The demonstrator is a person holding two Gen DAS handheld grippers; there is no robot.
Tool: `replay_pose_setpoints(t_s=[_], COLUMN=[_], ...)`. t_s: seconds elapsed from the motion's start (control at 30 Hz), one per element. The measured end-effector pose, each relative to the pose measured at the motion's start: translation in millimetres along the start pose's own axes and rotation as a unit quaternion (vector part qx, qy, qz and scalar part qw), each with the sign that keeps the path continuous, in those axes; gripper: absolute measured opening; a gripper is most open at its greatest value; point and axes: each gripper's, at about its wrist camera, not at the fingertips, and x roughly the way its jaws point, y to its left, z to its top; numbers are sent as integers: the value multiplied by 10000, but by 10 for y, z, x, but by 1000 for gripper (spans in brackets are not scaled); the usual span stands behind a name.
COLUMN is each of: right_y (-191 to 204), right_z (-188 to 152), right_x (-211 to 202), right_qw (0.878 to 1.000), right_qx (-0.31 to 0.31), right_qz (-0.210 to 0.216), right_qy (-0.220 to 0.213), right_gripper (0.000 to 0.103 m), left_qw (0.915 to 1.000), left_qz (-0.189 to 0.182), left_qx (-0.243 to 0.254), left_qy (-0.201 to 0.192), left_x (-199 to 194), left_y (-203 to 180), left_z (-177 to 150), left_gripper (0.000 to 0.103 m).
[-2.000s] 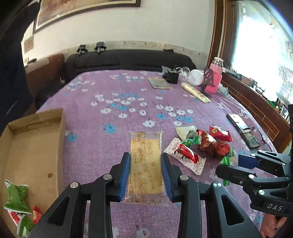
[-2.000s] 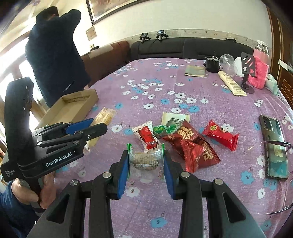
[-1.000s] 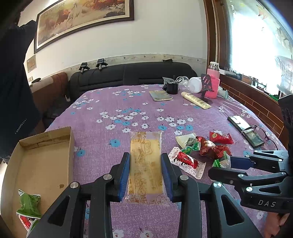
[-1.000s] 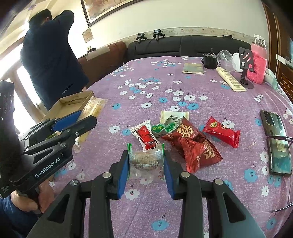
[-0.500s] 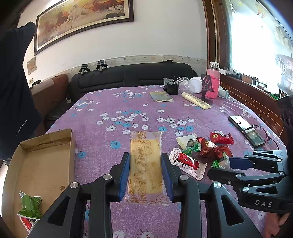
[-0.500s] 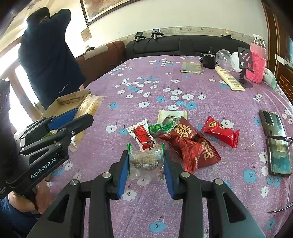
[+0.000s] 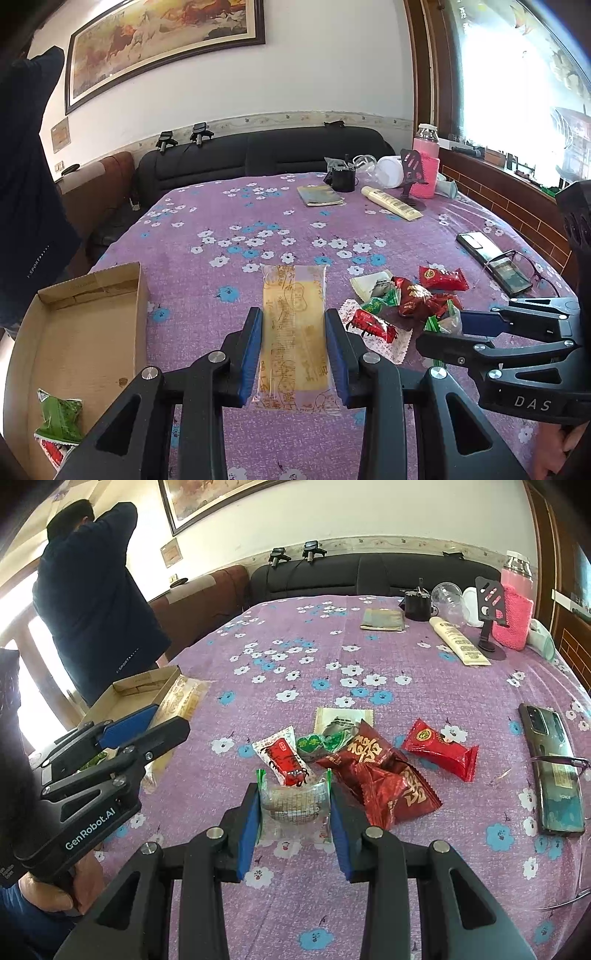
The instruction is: Organize snacks
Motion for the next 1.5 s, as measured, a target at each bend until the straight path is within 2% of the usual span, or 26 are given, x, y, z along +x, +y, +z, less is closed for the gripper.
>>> replay_pose_setpoints(t_s=[0.5, 0.67, 0.73, 1.3, 1.5], right_y=[1, 0, 7, -94, -106], right_z=[11, 11, 7, -4, -13], right_x=[-28, -49, -53, 22, 48], right_qw=[10000, 9997, 9990, 9976, 9969], right_qx=[28, 18, -25, 151, 173], right_qz=[-37, -228, -426, -671, -765], right_qy=[-64, -105, -131, 50, 104], right_gripper=[34, 34, 34, 34, 34], left_qw=[10000, 10000, 9999, 9975, 9977], left_qz=[5, 30, 86, 193, 154], left_qx=[-63, -26, -23, -270, -315], left_qy=[36, 51, 66, 623, 581], left_x=[28, 43, 55, 296, 276], left_y=[12, -4, -1, 118, 130], left_z=[-7, -11, -14, -51, -47], left_gripper=[35, 36, 36, 36, 36])
